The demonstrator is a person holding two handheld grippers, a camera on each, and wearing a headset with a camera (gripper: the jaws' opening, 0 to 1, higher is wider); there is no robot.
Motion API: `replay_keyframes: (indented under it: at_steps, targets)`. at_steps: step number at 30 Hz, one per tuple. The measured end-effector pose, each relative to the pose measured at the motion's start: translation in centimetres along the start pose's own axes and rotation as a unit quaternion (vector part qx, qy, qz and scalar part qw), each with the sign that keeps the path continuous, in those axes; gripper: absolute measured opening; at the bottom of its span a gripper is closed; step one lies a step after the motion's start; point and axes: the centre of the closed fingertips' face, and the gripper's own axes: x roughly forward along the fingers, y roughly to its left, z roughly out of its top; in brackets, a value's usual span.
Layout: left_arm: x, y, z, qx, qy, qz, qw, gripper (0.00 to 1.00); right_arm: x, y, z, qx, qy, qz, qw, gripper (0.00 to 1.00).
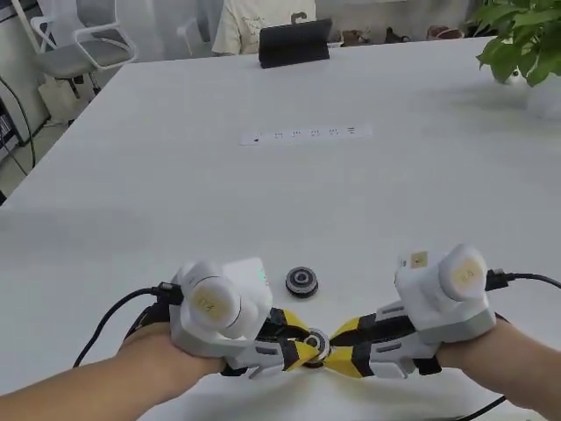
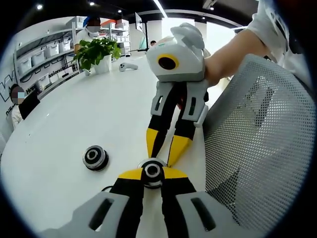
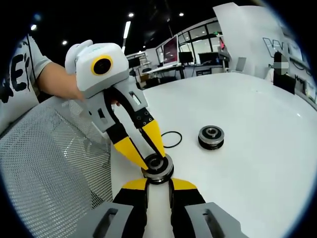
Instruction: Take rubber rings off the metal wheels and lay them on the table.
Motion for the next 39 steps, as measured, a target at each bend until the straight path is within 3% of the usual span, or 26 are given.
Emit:
replay_keyframes:
  at_steps: [2,3,9,13,15,18,19,22,24,25,27,31,34,36,39]
  targets:
    - [0.0,0.0,0.0,0.0,0.0,0.001,1.0,0.07,-0.1,-0.4,-0.1,0.008,0.001,-0.01,0.9999,0.02]
    - [0.0,0.0,0.0,-0.001,-0.001,0.001,1.0,0.07,-0.1,-0.4,-0.3,0.03,0.001,-0.008,0.9995,0.0]
    - [0.0,0.0,0.0,-0.001,0.0,0.004,1.0,0.07,-0.2,-0.5,-0.2,0.058,-0.015,-0.013,0.9981,0.0]
    - [0.0,0.0,0.0,0.001,0.0,0.005,1.0,0.07,-0.2,-0.6,-0.1,0.115,-0.023,-0.01,0.9931,0.0]
    - [0.0,0.0,0.0,0.001,0.001,0.006,1.0,0.07,-0.2,-0.7,-0.2,0.164,-0.036,-0.006,0.9857,0.0]
    - [0.1,0.0,0.0,0.002,0.002,0.007,1.0,0.07,-0.3,-0.9,-0.2,0.244,-0.065,0.007,0.9675,0.0]
    - [0.1,0.0,0.0,0.002,0.002,0.007,1.0,0.07,-0.4,-0.9,-0.2,0.278,-0.079,0.012,0.9573,0.0]
    - [0.1,0.0,0.0,0.002,0.002,0.007,1.0,0.07,-0.7,-1.0,-0.1,0.316,-0.098,0.02,0.9435,0.0]
    - [0.1,0.0,0.0,0.002,0.001,0.007,1.0,0.07,-1.0,-1.1,0.7,0.347,-0.127,0.03,0.9288,0.0]
    - [0.1,0.0,0.0,0.002,0.001,0.007,1.0,0.07,-1.1,-0.9,0.6,0.352,-0.123,0.037,0.9273,0.0]
    - [0.1,0.0,0.0,0.002,0.002,0.007,1.0,0.07,-1.0,-1.0,0.6,0.343,-0.12,0.033,0.9311,0.0]
    - [0.1,0.0,0.0,0.001,0.002,0.008,1.0,0.07,-1.0,-0.9,0.7,0.348,-0.121,0.036,0.929,0.0]
    - [0.1,0.0,0.0,0.0,0.003,0.009,1.0,0.07,-1.1,-0.6,1.1,0.34,-0.126,0.04,0.9312,0.0]
    - [0.1,0.0,0.0,-0.001,0.004,0.009,1.0,0.07,-1.0,-0.6,1.0,0.324,-0.122,0.037,0.9375,0.0]
    - [0.1,0.0,0.0,-0.002,0.003,0.01,0.9999,0.07,-1.1,-0.5,1.2,0.311,-0.118,0.038,0.9422,0.0]
